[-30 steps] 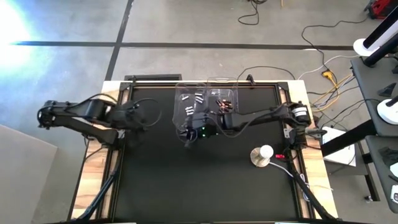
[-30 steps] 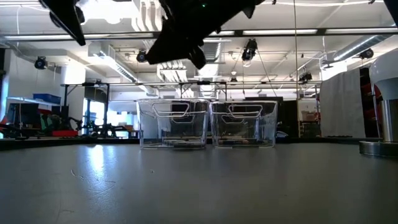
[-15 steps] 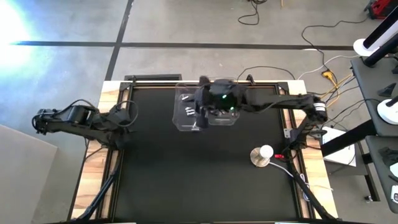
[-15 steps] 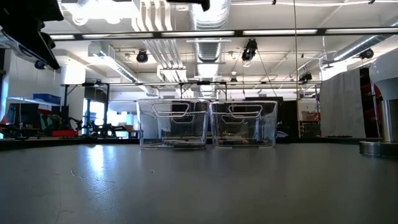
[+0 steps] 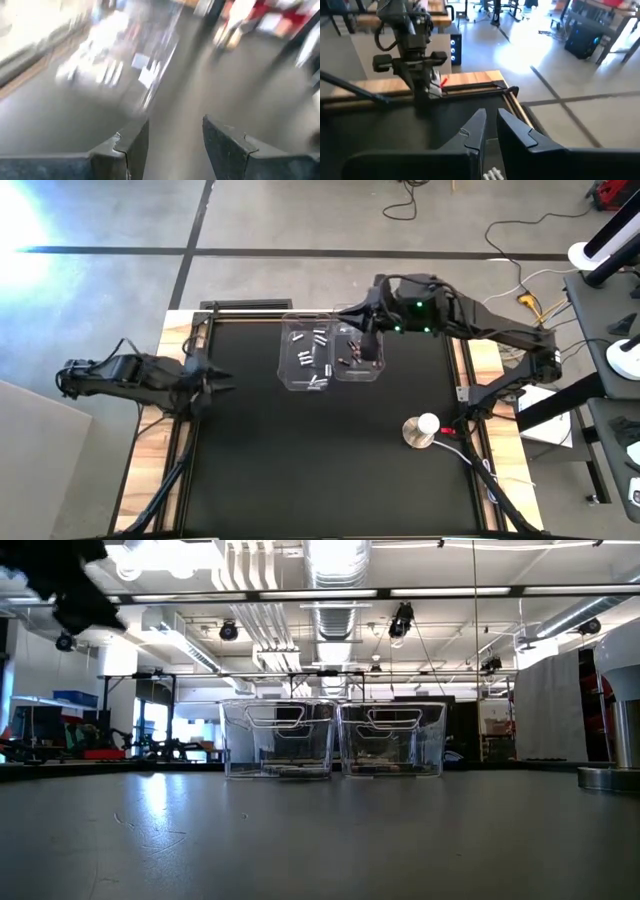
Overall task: Sort batteries
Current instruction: Return to Home Position
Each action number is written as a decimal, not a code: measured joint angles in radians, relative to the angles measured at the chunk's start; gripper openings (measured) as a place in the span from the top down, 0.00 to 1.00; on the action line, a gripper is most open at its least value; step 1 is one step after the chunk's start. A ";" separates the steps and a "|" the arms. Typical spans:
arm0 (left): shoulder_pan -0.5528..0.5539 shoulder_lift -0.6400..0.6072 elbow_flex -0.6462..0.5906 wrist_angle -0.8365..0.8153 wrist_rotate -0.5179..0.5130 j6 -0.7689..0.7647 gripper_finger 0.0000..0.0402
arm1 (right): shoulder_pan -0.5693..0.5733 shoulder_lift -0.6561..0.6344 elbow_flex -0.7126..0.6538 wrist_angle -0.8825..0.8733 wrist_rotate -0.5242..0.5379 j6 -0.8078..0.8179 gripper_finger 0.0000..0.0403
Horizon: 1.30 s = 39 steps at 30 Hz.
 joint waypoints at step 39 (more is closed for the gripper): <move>0.002 -0.071 -0.513 1.243 0.196 0.287 0.59 | 0.120 -0.187 -0.438 0.452 -0.006 0.232 0.90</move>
